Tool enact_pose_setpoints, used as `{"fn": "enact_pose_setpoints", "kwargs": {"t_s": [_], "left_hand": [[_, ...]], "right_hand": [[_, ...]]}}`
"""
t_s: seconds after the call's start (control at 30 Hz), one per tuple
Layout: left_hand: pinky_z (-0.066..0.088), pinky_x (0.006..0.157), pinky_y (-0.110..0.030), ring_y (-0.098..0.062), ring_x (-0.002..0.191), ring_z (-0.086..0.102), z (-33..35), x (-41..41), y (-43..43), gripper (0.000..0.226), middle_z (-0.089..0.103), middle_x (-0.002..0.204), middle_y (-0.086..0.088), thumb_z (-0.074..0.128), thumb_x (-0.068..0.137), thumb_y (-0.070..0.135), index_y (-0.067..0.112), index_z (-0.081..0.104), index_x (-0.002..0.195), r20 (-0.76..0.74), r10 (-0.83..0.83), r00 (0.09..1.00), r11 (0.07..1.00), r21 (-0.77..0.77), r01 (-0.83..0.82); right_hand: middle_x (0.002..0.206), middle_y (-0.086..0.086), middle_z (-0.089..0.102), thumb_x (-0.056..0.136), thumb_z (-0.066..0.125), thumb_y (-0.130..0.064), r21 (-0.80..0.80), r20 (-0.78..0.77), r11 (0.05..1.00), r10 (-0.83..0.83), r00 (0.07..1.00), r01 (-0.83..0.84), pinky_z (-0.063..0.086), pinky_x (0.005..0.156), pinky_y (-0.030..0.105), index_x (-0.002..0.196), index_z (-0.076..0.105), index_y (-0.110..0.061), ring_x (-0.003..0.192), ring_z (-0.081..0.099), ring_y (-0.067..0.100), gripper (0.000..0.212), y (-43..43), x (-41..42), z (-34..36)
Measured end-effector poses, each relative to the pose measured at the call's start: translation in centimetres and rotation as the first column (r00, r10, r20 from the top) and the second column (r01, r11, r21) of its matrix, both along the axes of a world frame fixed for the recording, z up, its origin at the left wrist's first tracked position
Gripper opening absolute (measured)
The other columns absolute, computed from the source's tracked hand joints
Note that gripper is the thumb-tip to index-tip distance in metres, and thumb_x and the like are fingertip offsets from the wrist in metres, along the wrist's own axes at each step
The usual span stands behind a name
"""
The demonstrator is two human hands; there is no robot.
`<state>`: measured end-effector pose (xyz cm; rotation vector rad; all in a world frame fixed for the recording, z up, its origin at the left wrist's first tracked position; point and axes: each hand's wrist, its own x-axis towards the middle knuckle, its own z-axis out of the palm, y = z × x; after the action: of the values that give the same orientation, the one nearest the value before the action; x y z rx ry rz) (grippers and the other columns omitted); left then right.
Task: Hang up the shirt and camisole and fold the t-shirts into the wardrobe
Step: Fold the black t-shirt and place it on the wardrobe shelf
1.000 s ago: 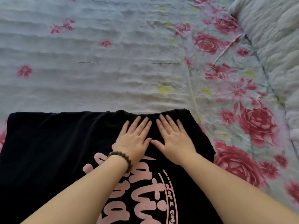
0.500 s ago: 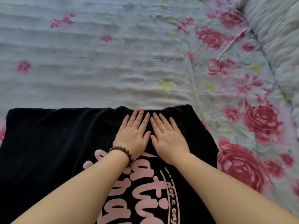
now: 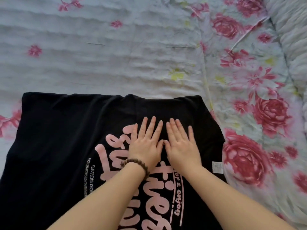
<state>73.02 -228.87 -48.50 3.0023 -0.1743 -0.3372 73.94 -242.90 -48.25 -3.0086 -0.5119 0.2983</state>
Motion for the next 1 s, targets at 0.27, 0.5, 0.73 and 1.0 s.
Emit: {"fn": "enact_pose_setpoints", "kwargs": {"t_s": [0.27, 0.5, 0.73, 1.0], "left_hand": [[-0.008, 0.118, -0.047, -0.020, 0.144, -0.021, 1.2, -2.1, 2.7, 0.063, -0.023, 0.157, 0.001, 0.008, 0.097, 0.052, 0.026, -0.022, 0.146, -0.110, 0.202, 0.973, 0.977, 0.091, -0.193], [-0.007, 0.118, -0.050, -0.020, 0.145, -0.020, 5.4, -8.3, 3.0, 0.064, -0.018, 0.158, 0.001, 0.012, 0.097, 0.052, 0.027, -0.015, 0.148, -0.108, 0.069, 0.992, 0.997, 0.049, -0.064], [0.020, 0.115, -0.053, -0.028, 0.144, 0.023, 8.0, -21.6, 1.9, 0.054, 0.034, 0.153, -0.009, 0.048, 0.090, 0.038, 0.023, 0.042, 0.142, -0.044, -0.281, 0.959, 0.951, -0.147, 0.272], [0.032, 0.108, -0.058, -0.029, 0.135, 0.040, 6.6, -34.7, 1.5, 0.039, 0.052, 0.139, -0.008, 0.085, 0.063, 0.024, 0.031, 0.072, 0.100, -0.036, -0.612, 0.790, 0.776, -0.221, 0.591]], "right_hand": [[0.156, -0.004, -0.021, 0.092, -0.006, -0.054, -0.126, -0.127, 0.978, -0.181, 0.975, 0.165, -0.011, 0.118, 0.046, 0.144, -0.021, -0.020, 0.143, -0.021, 0.011, 0.064, -4.7, -1.9, 0.5], [0.158, -0.001, -0.015, 0.092, 0.006, -0.059, -0.056, -0.050, 0.997, -0.054, 0.997, 0.051, -0.007, 0.118, 0.048, 0.148, -0.012, -0.019, 0.145, -0.017, 0.015, 0.071, -4.5, -5.8, 4.7], [0.157, 0.005, 0.021, 0.093, 0.038, -0.048, 0.126, -0.044, 0.986, 0.112, 0.993, -0.106, 0.012, 0.116, 0.056, 0.147, 0.032, -0.026, 0.147, 0.010, 0.023, 0.059, -7.1, -19.3, 7.5], [0.152, 0.012, 0.033, 0.089, 0.057, -0.031, 0.151, -0.066, 0.946, 0.299, 0.952, -0.286, 0.022, 0.113, 0.057, 0.119, 0.065, -0.028, 0.144, 0.022, 0.028, 0.031, -12.6, -35.4, 6.6]]}}
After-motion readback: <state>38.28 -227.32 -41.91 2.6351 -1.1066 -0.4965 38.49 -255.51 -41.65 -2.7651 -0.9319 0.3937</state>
